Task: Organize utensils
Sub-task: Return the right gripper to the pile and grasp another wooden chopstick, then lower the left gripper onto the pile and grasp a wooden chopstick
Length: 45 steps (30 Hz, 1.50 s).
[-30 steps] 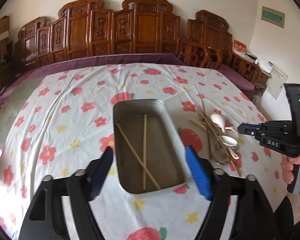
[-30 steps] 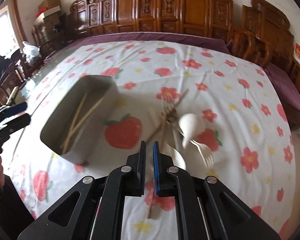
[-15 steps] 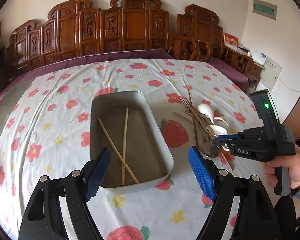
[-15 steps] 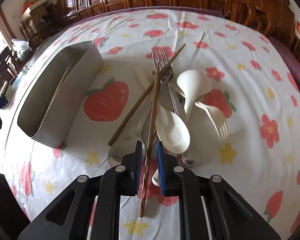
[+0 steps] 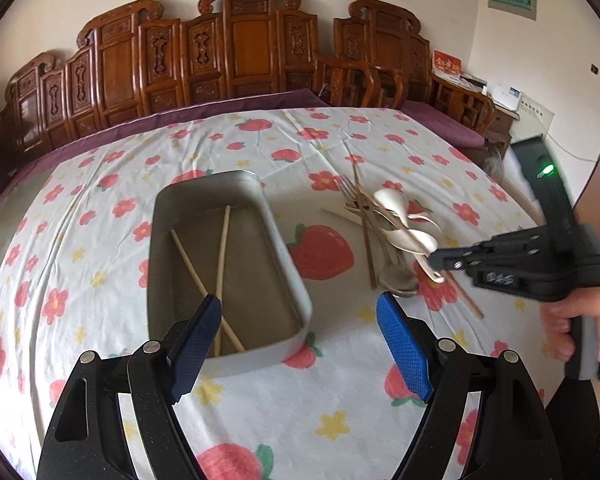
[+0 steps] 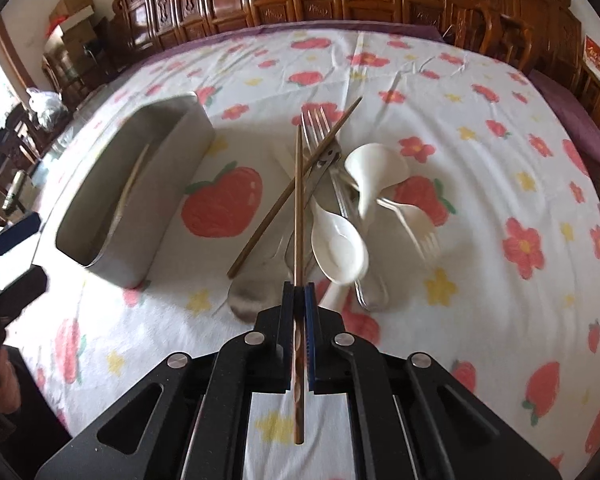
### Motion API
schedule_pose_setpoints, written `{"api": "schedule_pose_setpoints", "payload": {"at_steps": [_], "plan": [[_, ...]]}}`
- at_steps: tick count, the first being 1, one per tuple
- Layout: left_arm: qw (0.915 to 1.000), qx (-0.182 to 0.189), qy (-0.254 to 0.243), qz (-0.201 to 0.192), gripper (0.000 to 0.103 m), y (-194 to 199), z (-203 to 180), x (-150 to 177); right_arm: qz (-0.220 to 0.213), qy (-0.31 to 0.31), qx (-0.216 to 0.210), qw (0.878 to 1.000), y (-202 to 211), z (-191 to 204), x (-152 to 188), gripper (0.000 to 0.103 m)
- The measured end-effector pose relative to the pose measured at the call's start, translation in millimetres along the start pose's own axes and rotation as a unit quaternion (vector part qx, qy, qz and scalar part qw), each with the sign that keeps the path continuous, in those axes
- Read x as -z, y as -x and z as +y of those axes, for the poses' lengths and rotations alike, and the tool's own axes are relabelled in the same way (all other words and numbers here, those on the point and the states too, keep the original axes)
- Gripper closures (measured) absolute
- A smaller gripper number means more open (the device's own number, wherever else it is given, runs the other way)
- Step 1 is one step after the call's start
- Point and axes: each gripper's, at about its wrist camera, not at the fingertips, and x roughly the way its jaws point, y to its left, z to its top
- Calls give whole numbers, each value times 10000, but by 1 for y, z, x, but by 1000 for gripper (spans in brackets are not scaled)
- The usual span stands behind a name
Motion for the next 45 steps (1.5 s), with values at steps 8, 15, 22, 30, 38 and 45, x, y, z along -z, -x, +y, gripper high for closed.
{"api": "schedule_pose_setpoints", "payload": {"at_steps": [8, 15, 22, 30, 38, 45], "plan": [[9995, 57, -309, 38, 26, -2, -33, 1, -426, -128, -122, 9989, 57, -19, 32, 97], [9981, 145, -587, 72, 29, -7, -57, -5, -678, -137, -39, 9976, 87, -38, 50, 97], [9981, 318, -465, 244, 41, -30, -70, -27, -842, -217, -44, 9962, 102, -59, 61, 97], [9973, 158, -383, 612, 55, -73, -76, -53, -1003, -295, -2, 9945, 114, -80, 63, 97], [9925, -168, -417, 1135, 62, -124, -77, -57, -1056, -414, -75, 9935, 119, -91, 63, 97], [9882, -394, -474, 1400, 70, -154, -78, -57, -1061, -491, -126, 9931, 120, -95, 63, 97]]}}
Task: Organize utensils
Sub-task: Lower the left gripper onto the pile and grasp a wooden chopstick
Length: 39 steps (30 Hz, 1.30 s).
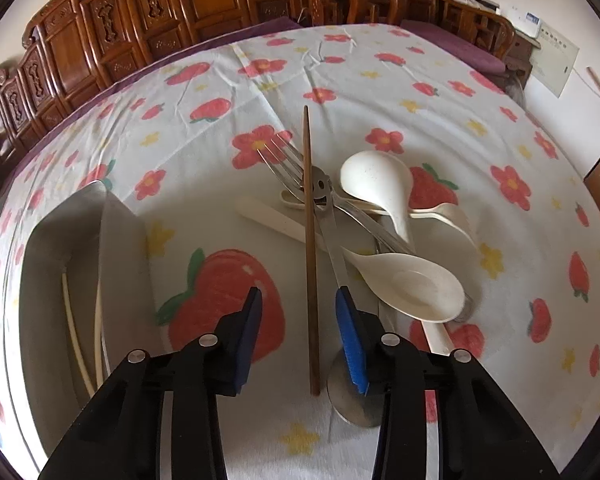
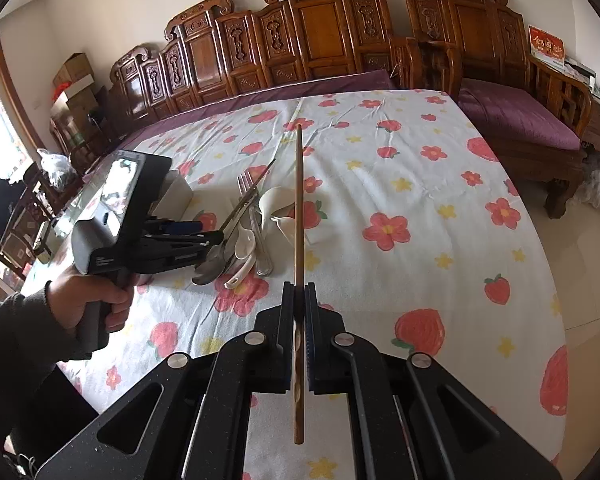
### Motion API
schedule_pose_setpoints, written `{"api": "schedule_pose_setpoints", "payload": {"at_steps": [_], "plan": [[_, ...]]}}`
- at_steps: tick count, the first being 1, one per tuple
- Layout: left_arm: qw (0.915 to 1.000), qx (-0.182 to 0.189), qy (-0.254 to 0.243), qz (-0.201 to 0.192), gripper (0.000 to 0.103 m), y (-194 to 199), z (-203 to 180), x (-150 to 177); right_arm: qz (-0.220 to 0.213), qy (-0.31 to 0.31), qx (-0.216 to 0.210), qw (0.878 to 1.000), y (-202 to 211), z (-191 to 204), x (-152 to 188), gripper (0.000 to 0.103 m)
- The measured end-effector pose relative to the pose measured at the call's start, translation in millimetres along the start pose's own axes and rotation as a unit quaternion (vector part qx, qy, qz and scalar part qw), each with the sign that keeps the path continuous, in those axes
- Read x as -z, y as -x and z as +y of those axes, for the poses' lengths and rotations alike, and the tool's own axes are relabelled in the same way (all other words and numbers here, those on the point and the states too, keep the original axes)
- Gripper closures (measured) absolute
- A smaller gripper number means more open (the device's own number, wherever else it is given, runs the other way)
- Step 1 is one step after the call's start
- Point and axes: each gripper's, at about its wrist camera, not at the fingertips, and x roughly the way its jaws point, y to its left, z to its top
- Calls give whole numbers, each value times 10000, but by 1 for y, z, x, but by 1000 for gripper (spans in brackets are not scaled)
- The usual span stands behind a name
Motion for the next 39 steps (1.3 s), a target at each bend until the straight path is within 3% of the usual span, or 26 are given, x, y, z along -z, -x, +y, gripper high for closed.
{"api": "schedule_pose_setpoints", "payload": {"at_steps": [8, 13, 15, 18, 39], "plan": [[9999, -44, 65, 96, 75, -11, 2, -10, 52, -34, -23, 10000, -3, -2, 0, 97], [9999, -25, 68, 114, 85, -14, 2, -13, 88, -45, -11, 10000, -6, -1, 2, 97], [9999, -5, 65, 126, 95, -14, 3, -14, 104, -43, -8, 9999, -7, -1, 2, 97], [9999, 3, 67, 81, 98, -11, 4, -13, 132, -36, 1, 9999, -9, 0, 4, 97], [9973, 235, 117, -688, 98, 84, 32, 20, 179, 157, 28, 9997, -15, 16, 9, 97]]}}
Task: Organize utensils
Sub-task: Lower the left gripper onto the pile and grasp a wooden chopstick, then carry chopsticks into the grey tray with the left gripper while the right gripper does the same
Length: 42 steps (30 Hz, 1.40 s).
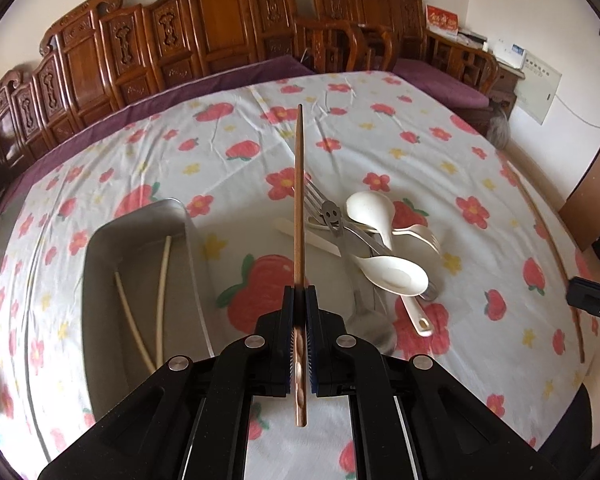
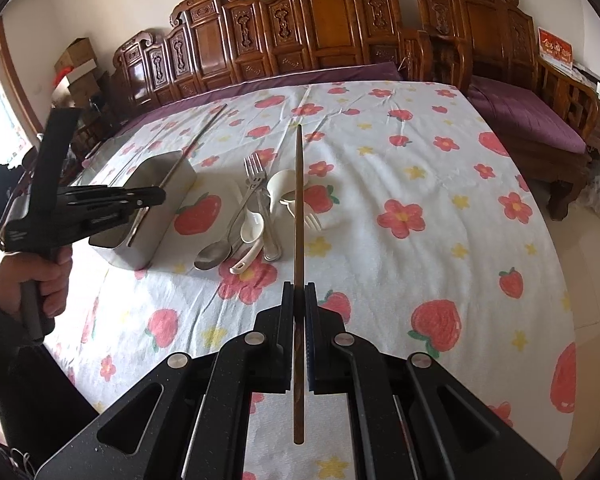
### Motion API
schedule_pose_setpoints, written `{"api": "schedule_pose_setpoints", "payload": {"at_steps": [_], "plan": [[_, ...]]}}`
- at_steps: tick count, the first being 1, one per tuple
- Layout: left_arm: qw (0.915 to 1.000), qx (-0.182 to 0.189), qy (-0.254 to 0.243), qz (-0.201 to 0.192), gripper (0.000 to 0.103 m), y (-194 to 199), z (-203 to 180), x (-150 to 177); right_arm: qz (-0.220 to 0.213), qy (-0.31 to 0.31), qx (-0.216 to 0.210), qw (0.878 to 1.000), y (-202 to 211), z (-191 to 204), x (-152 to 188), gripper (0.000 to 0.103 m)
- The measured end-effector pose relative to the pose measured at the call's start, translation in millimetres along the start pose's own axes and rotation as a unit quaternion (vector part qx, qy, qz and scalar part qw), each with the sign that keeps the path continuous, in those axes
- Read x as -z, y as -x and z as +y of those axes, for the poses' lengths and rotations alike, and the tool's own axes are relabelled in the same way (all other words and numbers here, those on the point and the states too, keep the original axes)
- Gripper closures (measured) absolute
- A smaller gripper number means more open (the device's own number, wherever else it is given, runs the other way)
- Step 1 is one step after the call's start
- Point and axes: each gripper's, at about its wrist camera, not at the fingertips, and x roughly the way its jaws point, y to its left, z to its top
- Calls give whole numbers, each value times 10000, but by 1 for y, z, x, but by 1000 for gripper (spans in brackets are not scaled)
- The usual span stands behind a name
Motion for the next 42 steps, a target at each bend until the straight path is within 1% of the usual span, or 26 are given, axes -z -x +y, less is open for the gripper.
{"api": "schedule_pose_setpoints", "payload": {"at_steps": [10, 17, 24, 33, 36, 42], "plan": [[9991, 142, 233, -338, 98, 35, 24, 13, 75, 317, 40, 9995, -10, 27, -7, 97], [9979, 82, 294, -576, 98, 56, 47, 21, 64, 528, 7, 9986, -17, 54, -26, 97], [9963, 56, 511, -688, 98, 60, 77, 26, 78, 783, -71, 9969, -32, 89, -46, 97], [9941, 73, 907, -596, 98, 45, 120, 32, 110, 1050, -216, 9942, -59, 135, -70, 97], [9920, 254, 1147, -452, 98, 35, 134, 37, 118, 1058, -289, 9939, -69, 148, -77, 97], [9921, 211, 1197, -296, 98, 24, 140, 45, 122, 1019, -469, 9936, -83, 168, -87, 97]]}}
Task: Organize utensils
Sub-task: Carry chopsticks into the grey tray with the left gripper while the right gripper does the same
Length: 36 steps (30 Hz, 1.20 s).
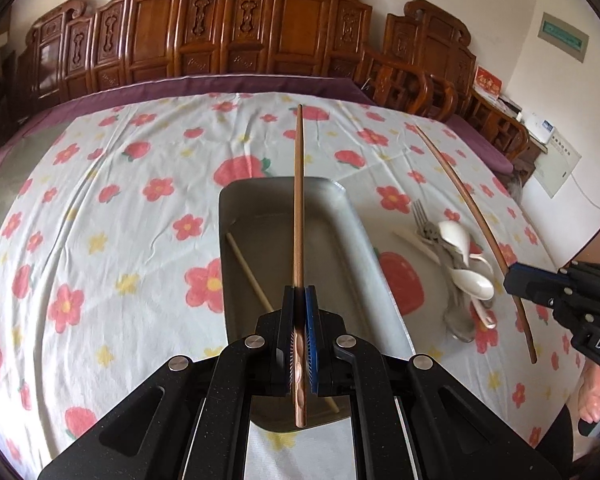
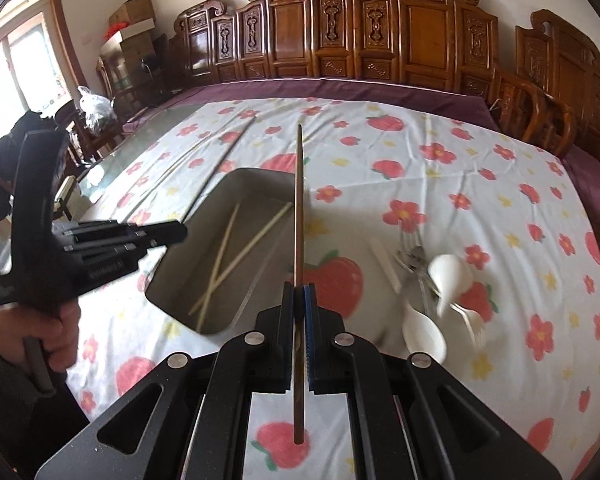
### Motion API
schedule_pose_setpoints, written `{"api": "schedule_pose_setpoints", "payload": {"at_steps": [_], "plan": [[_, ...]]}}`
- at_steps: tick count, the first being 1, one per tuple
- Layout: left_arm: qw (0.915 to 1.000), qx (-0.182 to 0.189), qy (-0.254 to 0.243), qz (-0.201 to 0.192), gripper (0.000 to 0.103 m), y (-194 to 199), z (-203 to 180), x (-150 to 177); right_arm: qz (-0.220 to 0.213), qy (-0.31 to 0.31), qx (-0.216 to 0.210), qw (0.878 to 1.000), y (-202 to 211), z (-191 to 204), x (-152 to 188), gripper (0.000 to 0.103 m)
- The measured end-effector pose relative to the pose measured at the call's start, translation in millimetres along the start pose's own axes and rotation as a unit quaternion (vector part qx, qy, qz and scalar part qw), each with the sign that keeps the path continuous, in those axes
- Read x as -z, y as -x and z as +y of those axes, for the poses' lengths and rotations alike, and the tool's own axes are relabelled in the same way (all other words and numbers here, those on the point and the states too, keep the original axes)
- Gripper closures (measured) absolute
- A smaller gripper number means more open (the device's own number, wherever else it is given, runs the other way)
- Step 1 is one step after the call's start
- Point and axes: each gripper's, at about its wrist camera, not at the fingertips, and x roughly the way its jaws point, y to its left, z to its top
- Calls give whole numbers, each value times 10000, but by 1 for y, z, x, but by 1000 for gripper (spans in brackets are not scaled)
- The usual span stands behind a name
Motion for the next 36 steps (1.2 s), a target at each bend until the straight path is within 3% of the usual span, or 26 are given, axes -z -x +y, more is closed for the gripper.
{"api": "schedule_pose_setpoints", "payload": {"at_steps": [15, 20, 36], "plan": [[9997, -122, 31, 219, 97, -14, 6, 7, -38, -135, -183, 9997, -22, 22, -25, 97], [9998, -201, 13, 31, 87, -3, 9, 3, 24, -109, -188, 9998, -33, 29, -32, 97], [9979, -436, 229, -414, 87, 30, 44, -16, 482, -125, -309, 9983, -99, 59, -30, 97]]}}
